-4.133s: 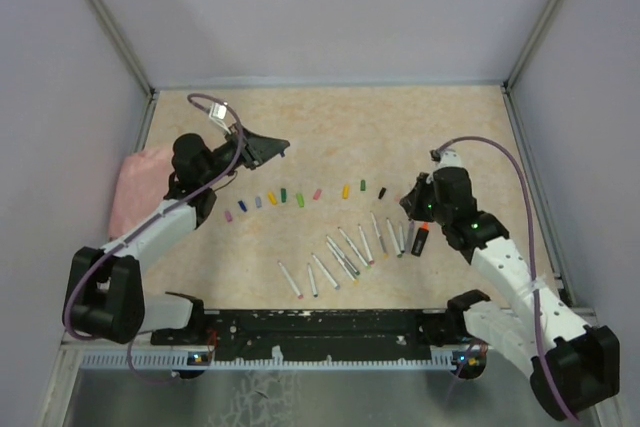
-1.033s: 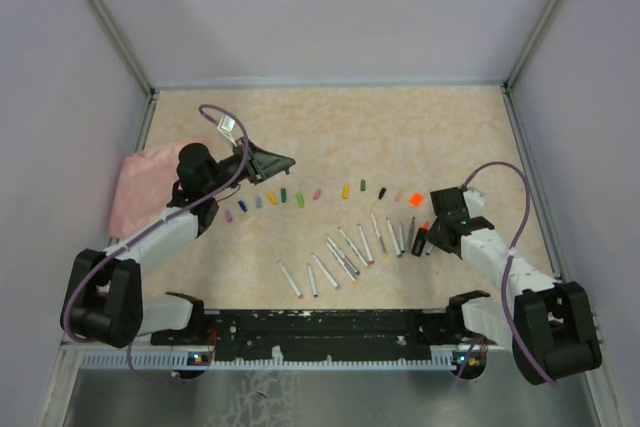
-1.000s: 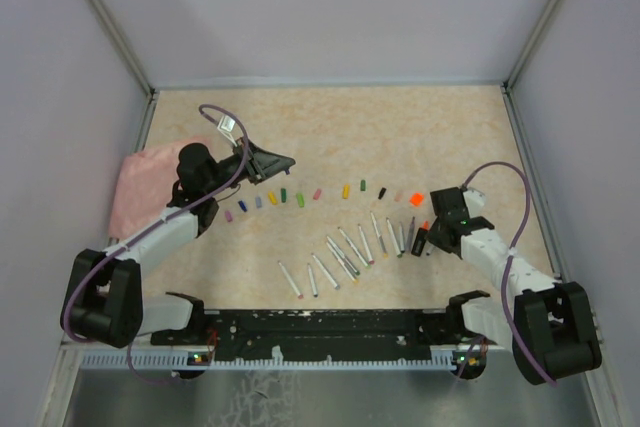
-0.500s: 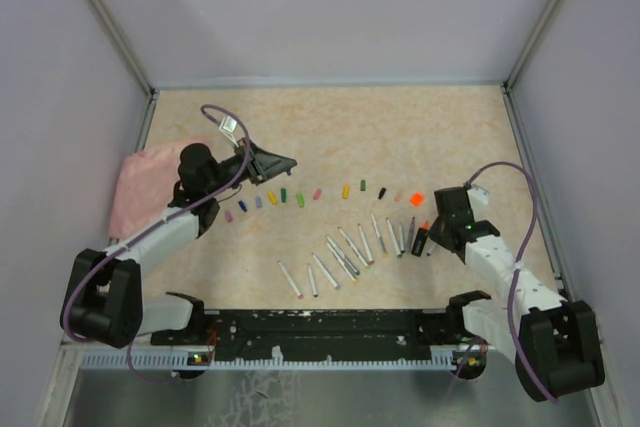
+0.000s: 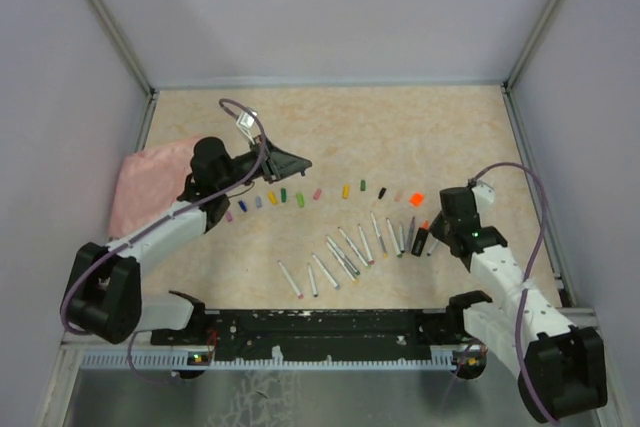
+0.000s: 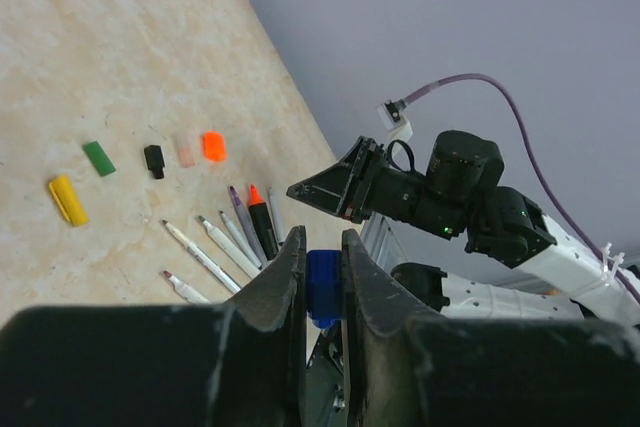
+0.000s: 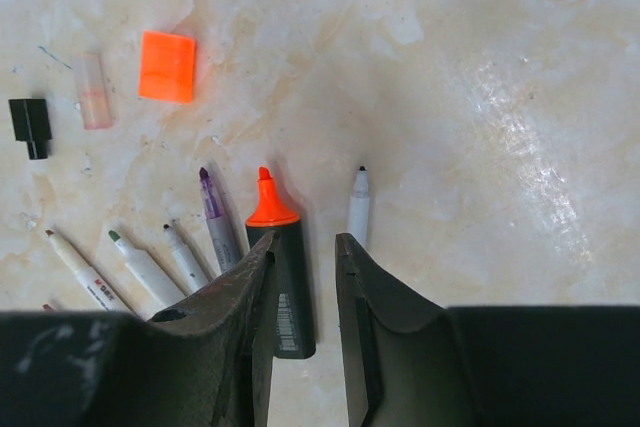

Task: Open the pen caps
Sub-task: Place the pen cap at the center of the board.

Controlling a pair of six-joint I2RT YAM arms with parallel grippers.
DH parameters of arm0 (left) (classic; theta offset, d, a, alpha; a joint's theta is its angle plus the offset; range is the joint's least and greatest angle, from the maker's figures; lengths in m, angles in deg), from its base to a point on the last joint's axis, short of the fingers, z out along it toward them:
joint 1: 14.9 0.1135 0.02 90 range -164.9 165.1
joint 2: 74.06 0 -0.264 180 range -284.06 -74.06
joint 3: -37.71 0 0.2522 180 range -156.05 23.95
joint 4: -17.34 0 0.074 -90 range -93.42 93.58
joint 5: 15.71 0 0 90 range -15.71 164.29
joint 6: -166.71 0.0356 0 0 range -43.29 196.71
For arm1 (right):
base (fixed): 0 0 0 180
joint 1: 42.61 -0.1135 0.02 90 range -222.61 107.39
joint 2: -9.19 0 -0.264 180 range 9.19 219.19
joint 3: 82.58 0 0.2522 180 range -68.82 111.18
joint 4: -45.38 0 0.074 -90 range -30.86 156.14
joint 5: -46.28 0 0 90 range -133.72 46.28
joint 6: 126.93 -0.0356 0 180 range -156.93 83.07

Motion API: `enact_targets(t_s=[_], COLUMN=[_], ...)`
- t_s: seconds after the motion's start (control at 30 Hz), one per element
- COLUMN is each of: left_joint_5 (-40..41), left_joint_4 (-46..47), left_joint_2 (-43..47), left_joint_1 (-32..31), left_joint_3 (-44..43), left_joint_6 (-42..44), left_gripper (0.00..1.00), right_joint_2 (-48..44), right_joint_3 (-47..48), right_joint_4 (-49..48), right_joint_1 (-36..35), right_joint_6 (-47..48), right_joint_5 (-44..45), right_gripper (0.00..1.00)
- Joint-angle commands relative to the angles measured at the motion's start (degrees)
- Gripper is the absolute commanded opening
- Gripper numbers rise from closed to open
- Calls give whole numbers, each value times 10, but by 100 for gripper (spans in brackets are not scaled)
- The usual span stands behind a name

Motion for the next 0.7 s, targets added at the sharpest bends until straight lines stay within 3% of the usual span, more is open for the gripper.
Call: enact_targets(t_s=[0.0, 0.17, 0.3, 0.5, 0.67], left_joint_5=[11, 23, 27, 41, 70], left_joint_4=[-8, -10, -19, -84, -140], left_joint_2=[-25, -63, -113, -220, -317], left_joint_1=[-32, -81, -128, -207, -257], left_joint_3=[-26, -51, -85, -197, -308], left_joint_6=[23, 33, 48, 95, 141], left_gripper=[0, 0, 0, 0, 0], right_joint_2=[-31, -45, -44, -44, -56], right_joint_3=[6, 16, 34, 80, 123], right_joint_4=[-22, -25, -27, -24, 32], right_joint_1=[6, 5, 16, 56, 61], right_joint_6=[8, 1, -6, -40, -120], right_joint_5=[10, 1, -4, -30, 38], right_gripper=[29, 34, 43, 47, 60])
